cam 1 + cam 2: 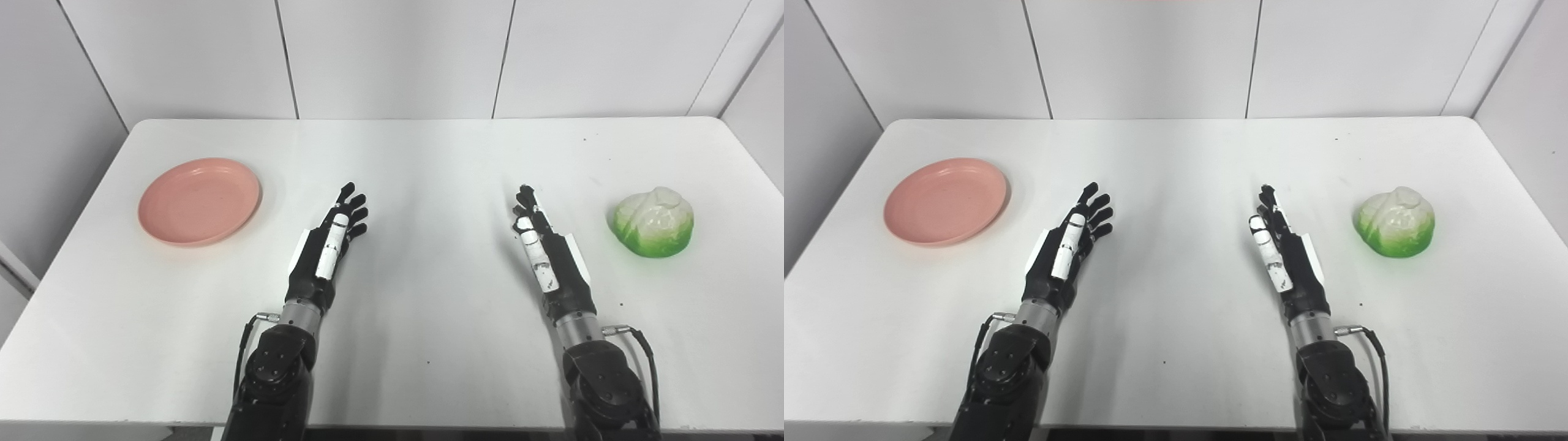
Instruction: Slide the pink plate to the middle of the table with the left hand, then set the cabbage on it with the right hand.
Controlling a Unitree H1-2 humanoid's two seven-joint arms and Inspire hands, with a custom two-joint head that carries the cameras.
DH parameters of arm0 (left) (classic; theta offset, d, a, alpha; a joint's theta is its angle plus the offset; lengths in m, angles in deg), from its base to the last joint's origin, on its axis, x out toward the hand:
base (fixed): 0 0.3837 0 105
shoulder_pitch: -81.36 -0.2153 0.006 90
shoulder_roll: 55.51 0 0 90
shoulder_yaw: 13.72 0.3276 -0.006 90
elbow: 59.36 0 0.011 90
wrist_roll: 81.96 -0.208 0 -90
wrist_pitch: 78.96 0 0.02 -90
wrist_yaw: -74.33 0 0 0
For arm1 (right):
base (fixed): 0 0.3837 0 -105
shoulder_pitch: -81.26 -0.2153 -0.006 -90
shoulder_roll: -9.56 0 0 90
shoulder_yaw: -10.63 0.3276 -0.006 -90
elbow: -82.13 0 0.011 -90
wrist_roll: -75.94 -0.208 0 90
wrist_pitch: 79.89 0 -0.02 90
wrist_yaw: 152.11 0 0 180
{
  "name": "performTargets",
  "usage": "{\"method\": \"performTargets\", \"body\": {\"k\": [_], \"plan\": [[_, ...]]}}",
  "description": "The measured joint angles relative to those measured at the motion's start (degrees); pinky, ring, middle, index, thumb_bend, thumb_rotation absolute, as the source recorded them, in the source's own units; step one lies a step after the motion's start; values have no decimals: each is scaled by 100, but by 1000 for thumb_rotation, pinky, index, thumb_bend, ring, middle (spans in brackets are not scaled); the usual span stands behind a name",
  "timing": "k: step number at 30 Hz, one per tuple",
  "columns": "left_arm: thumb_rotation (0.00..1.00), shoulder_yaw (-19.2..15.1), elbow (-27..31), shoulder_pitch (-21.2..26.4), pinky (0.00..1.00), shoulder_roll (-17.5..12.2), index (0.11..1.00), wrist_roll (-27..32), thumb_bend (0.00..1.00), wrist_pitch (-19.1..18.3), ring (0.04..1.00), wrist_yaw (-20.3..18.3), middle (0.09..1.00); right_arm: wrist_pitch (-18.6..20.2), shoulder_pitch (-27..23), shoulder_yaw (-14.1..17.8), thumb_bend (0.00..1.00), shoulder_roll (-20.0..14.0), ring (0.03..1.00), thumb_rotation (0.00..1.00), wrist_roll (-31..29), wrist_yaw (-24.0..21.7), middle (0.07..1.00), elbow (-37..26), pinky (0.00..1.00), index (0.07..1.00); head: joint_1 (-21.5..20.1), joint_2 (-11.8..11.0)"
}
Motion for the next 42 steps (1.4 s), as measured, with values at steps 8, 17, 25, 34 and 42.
{"method": "performTargets", "body": {"k": [8,17,25,34,42], "plan": [[1000,1,11,0,888,0,940,0,413,-32,911,1,932,0,0,4,490,1,964,1000,-31,-2,976,0,946,978,9,-18],[1000,5,12,-1,888,0,940,0,411,-36,913,0,933,0,1,11,434,1,957,1000,-135,-2,971,-4,940,977,18,-18],[1000,21,-12,0,902,8,943,-2,421,-30,919,3,938,0,0,18,416,-7,960,1000,-166,-8,975,-1,943,981,387,-132],[1000,94,-240,107,902,150,946,-140,416,121,922,192,940,-146,17,69,377,-184,977,1000,-503,-211,996,56,972,1000,1643,-624],[1000,207,-560,298,890,285,951,-448,407,288,925,440,945,-344,-24,132,344,-330,982,1000,-636,-287,996,149,994,1000,1775,-782]]}}
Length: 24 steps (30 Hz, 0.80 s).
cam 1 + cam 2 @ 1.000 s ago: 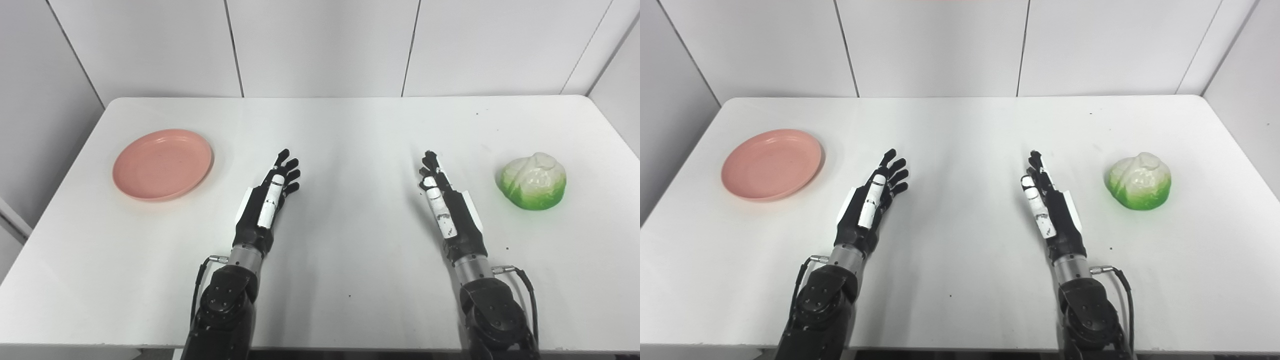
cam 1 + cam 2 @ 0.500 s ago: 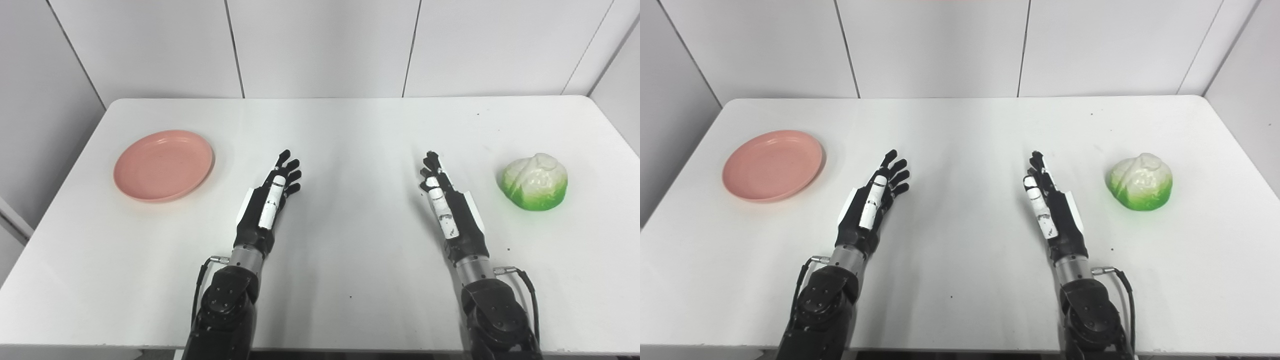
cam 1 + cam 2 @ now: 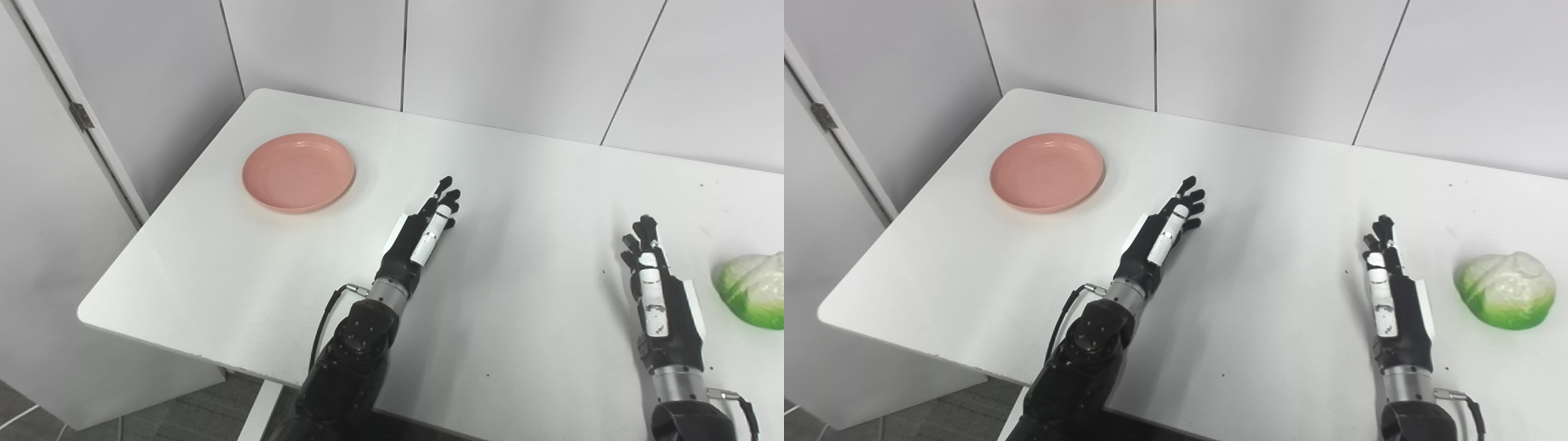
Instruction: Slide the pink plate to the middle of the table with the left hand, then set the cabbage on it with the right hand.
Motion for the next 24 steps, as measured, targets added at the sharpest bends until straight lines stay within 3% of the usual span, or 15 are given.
{"method": "performTargets", "body": {"k": [16,24], "plan": [[1000,-55,-151,116,902,93,946,9,407,77,929,26,947,0,-47,3,362,3,991,1000,-41,-11,1000,73,1000,1000,97,-70],[1000,-187,148,35,925,158,956,119,430,-30,941,54,956,0,-110,-2,344,11,998,1000,-51,-33,1000,102,1000,1000,132,-105]]}}
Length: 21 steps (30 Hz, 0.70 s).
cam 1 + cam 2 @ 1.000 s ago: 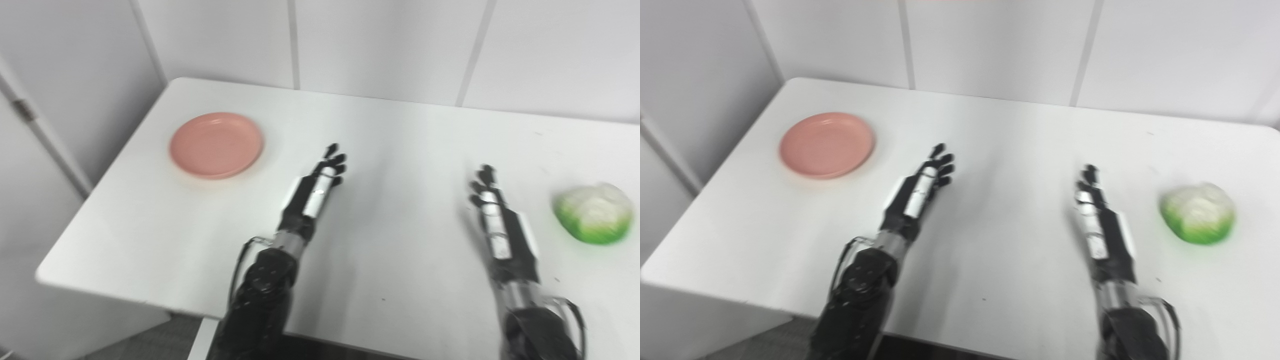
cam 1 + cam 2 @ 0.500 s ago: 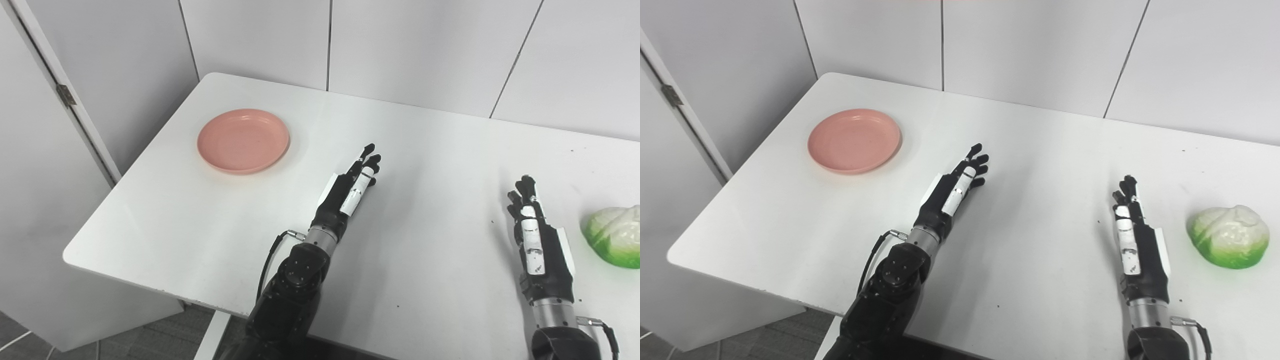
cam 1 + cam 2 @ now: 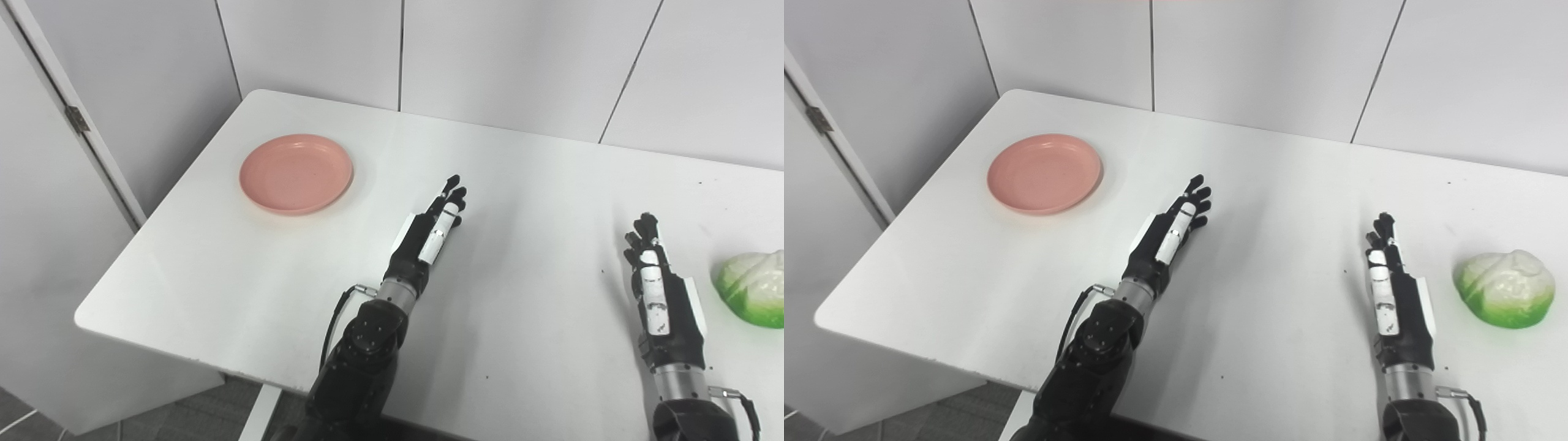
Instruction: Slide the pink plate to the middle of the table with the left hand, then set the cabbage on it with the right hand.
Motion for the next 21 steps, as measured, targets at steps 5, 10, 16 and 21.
{"method": "performTargets", "body": {"k": [5,10,16,21], "plan": [[1000,-224,342,-21,943,-4,960,202,453,-22,941,4,954,-1,-53,15,333,-7,995,1000,-23,-41,1000,70,1000,1000,17,-9],[1000,-384,898,202,982,-7,974,349,480,-261,951,10,969,-5,-96,33,314,-8,995,1000,-22,-42,1000,128,1000,1000,53,-9],[1000,-574,1476,534,963,-30,975,361,480,-581,963,111,979,-30,-114,32,317,-5,996,1000,-7,-45,1000,150,1000,1000,114,9],[1000,-886,1748,755,948,-217,964,416,463,-740,951,165,965,-67,-117,31,314,-6,1000,1000,-17,-66,1000,156,1000,1000,149,17]]}}
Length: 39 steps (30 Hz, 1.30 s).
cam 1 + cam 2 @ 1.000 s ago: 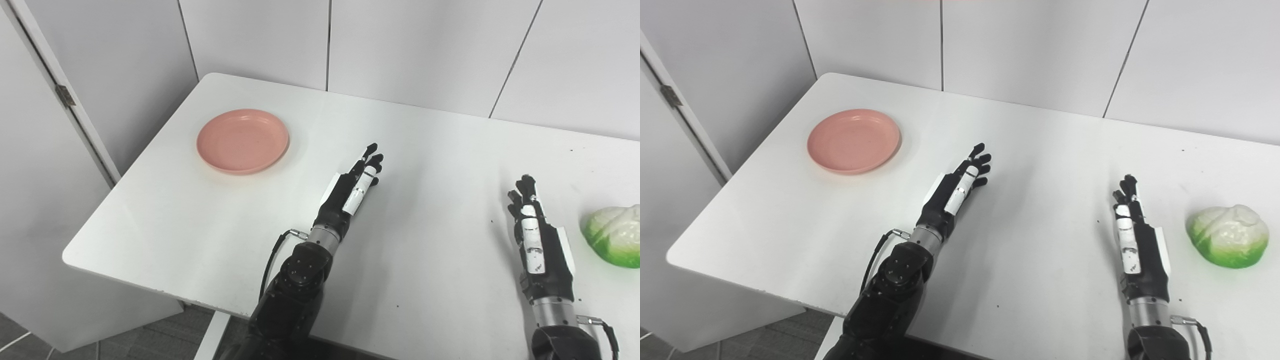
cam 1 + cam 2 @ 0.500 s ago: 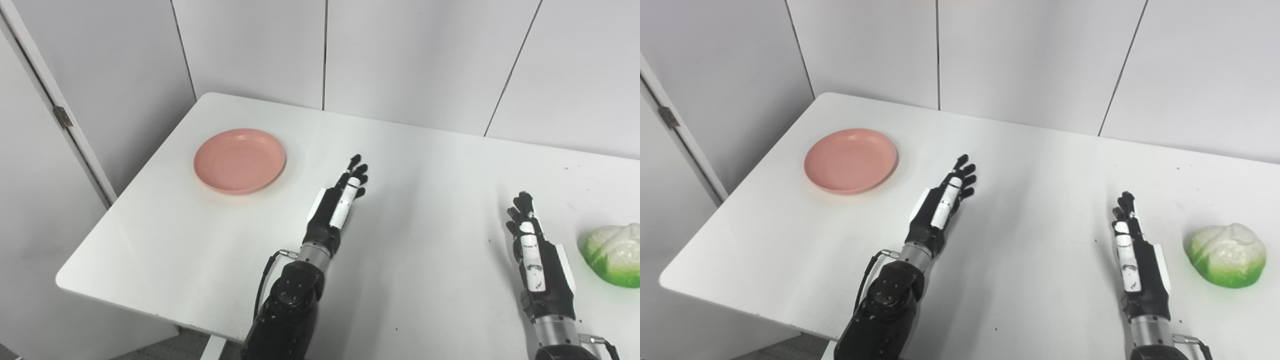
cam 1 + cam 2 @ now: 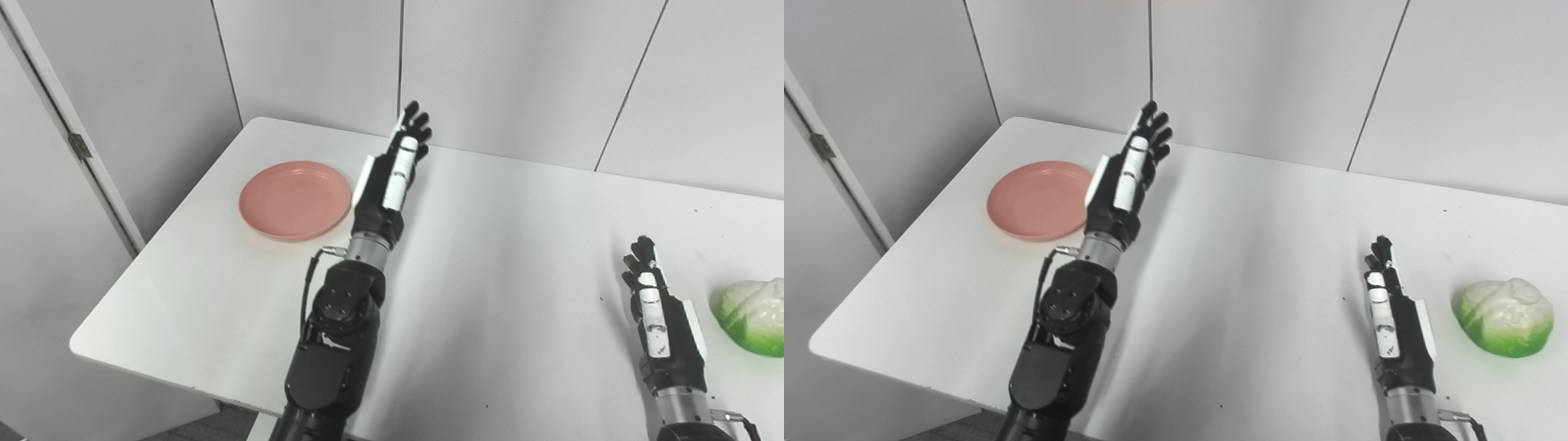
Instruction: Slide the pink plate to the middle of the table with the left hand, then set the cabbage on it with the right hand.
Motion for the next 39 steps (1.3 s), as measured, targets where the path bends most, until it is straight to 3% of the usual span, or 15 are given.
{"method": "performTargets", "body": {"k": [5,11,18,27,33,39], "plan": [[1000,-319,247,247,963,-340,977,105,469,-218,965,134,980,-21,0,-1,304,-9,1000,1000,-5,-24,1000,2,1000,1000,27,-9],[1000,-638,254,375,939,-598,965,181,458,-216,956,298,971,-64,-8,-3,321,-12,996,1000,3,-24,1000,17,1000,1000,62,0],[1000,-1177,44,544,960,-1121,975,315,458,-161,967,465,980,-216,-19,4,321,-24,993,1000,13,-24,1000,44,1000,1000,132,9],[1000,-1632,-660,643,942,-1528,943,574,442,87,944,651,951,-216,-20,-1,314,-35,984,1000,41,-10,996,41,995,1000,176,0],[1000,-1845,-1351,703,952,-2010,954,760,438,395,957,650,969,-216,-20,-2,321,-38,990,1000,57,5,1000,41,1000,1000,176,-131],[1000,-1945,-1719,702,922,-2217,935,839,469,519,936,649,942,-216,9,-1,317,-65,993,1000,54,-6,1000,12,1000,1000,176,-44]]}}
